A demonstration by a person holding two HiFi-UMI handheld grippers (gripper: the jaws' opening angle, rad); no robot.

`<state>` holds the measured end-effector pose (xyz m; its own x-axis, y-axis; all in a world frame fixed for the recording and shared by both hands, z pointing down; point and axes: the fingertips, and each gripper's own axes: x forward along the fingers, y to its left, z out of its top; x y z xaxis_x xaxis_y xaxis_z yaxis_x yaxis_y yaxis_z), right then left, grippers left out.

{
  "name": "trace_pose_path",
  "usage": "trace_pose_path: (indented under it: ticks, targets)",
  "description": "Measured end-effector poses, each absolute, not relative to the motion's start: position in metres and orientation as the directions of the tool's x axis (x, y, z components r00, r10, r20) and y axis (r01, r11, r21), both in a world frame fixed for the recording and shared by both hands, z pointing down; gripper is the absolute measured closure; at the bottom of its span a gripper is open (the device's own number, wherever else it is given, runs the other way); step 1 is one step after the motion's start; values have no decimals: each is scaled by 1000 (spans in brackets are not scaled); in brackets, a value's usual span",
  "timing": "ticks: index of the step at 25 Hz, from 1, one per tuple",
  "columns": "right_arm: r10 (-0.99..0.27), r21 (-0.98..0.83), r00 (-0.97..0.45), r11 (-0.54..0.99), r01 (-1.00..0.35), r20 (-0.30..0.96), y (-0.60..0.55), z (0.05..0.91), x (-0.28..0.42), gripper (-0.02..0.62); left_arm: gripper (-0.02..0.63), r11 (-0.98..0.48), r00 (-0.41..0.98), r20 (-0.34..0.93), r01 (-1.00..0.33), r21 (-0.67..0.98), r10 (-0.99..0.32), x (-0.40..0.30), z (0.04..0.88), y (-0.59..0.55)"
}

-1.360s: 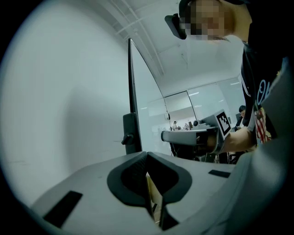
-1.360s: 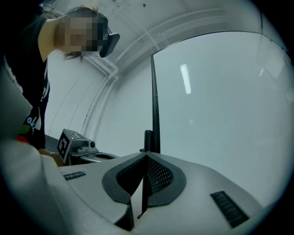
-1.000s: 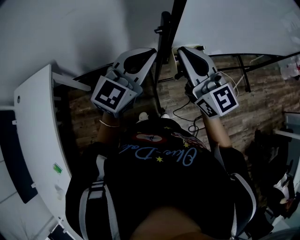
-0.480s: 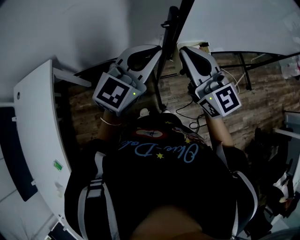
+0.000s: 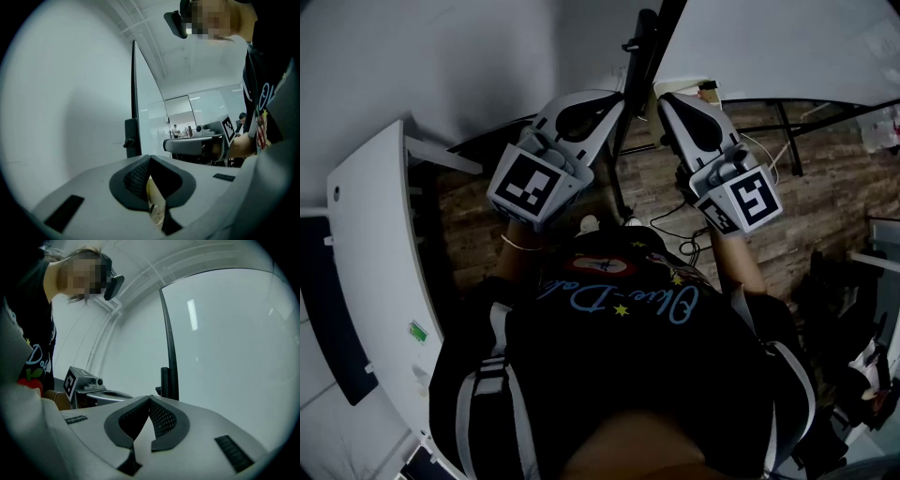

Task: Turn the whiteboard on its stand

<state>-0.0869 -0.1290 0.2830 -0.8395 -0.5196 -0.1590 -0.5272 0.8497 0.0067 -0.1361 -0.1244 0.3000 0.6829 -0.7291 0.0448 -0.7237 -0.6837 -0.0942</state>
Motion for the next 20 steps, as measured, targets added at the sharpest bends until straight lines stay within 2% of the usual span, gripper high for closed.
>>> trace_pose_path:
  ticks: [20]
  targets:
    - [-541,16,-825,835,-550,-166,-131,279,-86,575,588,-695,695,49,-710,-115,-717,-138,301,-128]
